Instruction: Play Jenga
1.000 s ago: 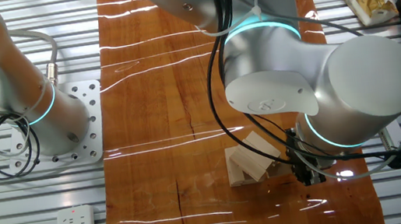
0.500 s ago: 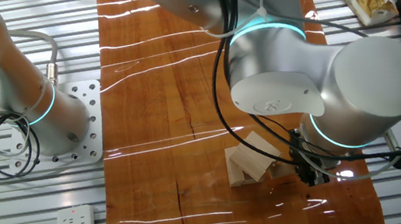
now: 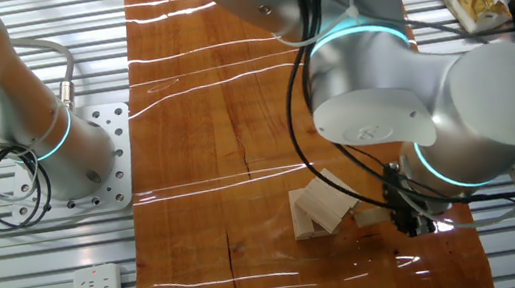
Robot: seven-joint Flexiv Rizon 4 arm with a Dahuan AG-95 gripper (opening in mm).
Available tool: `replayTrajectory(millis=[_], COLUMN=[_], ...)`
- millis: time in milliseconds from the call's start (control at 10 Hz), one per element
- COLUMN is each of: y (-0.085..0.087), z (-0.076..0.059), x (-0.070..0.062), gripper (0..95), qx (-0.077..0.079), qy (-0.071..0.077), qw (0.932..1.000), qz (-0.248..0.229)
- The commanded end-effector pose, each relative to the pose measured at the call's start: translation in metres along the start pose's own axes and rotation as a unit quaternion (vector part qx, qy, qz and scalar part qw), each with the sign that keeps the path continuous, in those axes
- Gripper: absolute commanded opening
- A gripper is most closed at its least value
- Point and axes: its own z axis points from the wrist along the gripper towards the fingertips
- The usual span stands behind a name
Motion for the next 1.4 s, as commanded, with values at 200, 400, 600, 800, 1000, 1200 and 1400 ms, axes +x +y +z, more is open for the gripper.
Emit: replayTrajectory(millis=[200,400,600,800,1000,1200,1400], y=[0.003,0.007,0.013,0.019,0.030,0.040,0.053], z=[-0.004,-0.008,-0.010,-0.010,-0.009,-0.010,-0.011], x=[-0.007,-0.016,-0.025,-0.030,-0.039,-0.044,-0.049], gripper=[0.0,0.0,0.0,0.0,0.0,0.0,0.0], qx=[0.000,0.002,0.001,0.001,0.001,0.002,0.000], qy=[0.001,0.001,0.001,0.000,-0.001,-0.001,-0.001], qw=[0.9998,0.9993,0.9993,0.9995,0.9998,1.0000,0.9999], qz=[-0.022,-0.037,-0.036,-0.032,-0.019,-0.003,0.010])
